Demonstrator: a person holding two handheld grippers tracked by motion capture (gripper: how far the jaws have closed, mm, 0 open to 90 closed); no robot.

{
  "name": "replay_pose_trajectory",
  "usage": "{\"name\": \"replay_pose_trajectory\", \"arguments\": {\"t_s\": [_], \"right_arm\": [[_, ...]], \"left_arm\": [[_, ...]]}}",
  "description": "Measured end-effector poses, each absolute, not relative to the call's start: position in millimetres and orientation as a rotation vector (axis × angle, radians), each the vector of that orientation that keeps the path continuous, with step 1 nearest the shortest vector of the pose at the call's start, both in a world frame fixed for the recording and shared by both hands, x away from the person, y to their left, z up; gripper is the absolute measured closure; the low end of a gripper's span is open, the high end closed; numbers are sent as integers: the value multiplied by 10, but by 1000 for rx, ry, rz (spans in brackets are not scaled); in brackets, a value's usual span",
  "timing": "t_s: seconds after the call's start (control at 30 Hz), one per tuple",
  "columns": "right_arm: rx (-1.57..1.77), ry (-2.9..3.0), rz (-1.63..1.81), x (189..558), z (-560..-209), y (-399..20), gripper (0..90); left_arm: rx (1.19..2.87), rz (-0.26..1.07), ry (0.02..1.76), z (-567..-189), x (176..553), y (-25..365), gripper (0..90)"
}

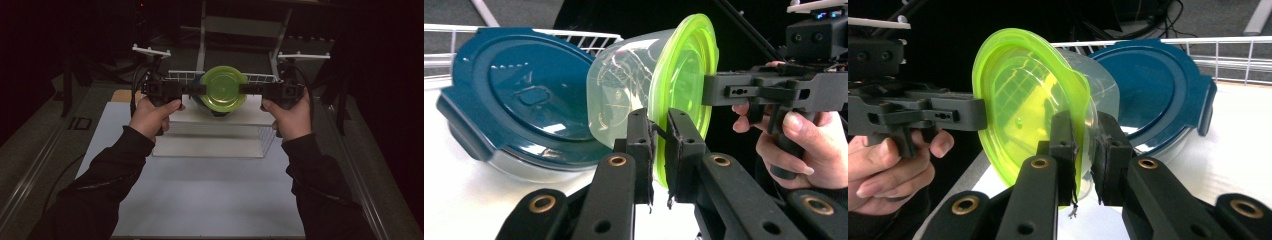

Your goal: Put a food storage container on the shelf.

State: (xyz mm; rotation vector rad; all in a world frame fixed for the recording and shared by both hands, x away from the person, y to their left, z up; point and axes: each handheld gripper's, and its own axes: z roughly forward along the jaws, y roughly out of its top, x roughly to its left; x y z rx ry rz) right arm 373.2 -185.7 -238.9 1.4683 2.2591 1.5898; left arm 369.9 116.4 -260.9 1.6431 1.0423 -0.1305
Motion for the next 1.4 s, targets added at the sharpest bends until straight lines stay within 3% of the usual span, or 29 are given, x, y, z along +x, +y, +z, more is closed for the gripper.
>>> {"name": "replay_pose_trajectory", "arguments": {"t_s": [0.47, 0.63, 0.9, 1.0, 1.13, 1.4], "right_arm": [[1562, 2255, 1590, 4030, -2413, -1827, 793], [1584, 2245, 1585, 4092, -2424, -1831, 726], [1607, 2241, 1574, 4169, -2469, -1774, 612], [1593, 2239, 1587, 4174, -2469, -1782, 500], [1577, 2207, 1626, 4176, -2472, -1852, 409], [1520, 2215, 1625, 4090, -2521, -1963, 296]], "left_arm": [[1578, -181, 1107, -2659, 3948, 1187, 798], [1540, -167, 1117, -2688, 3993, 1176, 774], [1505, -121, 1151, -2759, 4107, 1181, 591], [1492, -77, 1146, -2746, 4109, 1178, 497], [1465, -53, 1152, -2758, 4085, 1230, 440], [1488, -8, 1021, -2828, 3902, 1289, 233]]}}
